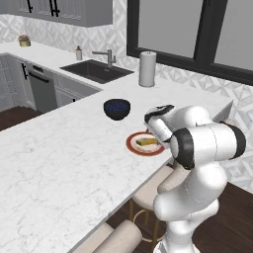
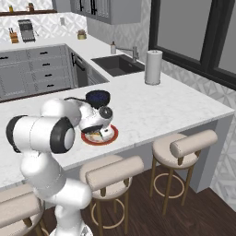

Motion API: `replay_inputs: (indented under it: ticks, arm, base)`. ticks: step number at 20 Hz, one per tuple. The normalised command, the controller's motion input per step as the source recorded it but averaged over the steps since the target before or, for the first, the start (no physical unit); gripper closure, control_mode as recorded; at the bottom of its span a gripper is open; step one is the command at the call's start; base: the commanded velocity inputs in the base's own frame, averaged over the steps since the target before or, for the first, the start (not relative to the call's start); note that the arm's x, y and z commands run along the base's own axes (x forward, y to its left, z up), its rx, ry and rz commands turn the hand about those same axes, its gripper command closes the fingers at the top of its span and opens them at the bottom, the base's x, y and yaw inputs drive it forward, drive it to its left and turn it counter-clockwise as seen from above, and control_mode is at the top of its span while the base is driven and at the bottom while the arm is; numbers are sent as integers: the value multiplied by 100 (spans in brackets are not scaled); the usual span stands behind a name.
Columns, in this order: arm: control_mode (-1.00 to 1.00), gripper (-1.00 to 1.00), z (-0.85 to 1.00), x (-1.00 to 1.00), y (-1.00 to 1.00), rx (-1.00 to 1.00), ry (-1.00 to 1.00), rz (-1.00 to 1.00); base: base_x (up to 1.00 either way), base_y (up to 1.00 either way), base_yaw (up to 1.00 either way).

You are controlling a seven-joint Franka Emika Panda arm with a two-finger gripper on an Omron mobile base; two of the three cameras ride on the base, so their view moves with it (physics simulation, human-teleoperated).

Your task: Start the toaster. Once the lever pops up, take the bread to the plate on the dining counter.

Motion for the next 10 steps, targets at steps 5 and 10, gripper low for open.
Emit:
replay_inputs:
  ticks: [5,10]
  arm:
    - [-100,-100,57,-13,0,-33,35,-19]
    - [-100,-100,90,-27,-7,-16,23,-15]
  base:
    - [0,0,0]
    - [0,0,0]
